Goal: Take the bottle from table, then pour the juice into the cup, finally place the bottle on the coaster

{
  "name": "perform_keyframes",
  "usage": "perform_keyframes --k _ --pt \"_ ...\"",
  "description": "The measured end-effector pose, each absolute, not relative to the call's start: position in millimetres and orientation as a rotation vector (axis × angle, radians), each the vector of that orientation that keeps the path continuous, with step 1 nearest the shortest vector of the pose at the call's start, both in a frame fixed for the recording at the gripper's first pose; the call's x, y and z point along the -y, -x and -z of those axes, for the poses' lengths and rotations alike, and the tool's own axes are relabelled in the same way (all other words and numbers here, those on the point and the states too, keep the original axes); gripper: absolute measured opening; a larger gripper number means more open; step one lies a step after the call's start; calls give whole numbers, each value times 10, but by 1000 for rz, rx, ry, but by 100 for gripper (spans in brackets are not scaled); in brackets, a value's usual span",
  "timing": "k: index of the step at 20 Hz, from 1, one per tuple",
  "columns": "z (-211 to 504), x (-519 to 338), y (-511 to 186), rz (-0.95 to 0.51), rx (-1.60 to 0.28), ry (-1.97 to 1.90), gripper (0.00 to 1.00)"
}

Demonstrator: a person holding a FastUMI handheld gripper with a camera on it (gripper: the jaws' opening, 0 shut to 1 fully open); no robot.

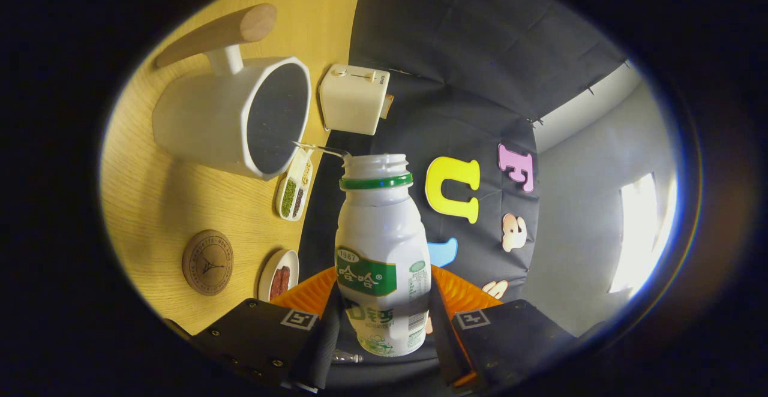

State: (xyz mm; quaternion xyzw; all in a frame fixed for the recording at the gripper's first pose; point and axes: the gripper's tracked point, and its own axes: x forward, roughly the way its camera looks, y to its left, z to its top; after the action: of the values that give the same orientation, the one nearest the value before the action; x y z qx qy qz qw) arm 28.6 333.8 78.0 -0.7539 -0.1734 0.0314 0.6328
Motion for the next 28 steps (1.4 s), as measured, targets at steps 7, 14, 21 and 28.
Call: perform_keyframes --k 7,14,21,28 --pt "-784 -3340 -286 -62 414 1740 69" --pt "-800 -3331 -306 -58 415 1758 69" --pt "-803 -3336 -300 -51 425 1778 69" --pt "-811 -3353 -286 -56 438 1799 69"
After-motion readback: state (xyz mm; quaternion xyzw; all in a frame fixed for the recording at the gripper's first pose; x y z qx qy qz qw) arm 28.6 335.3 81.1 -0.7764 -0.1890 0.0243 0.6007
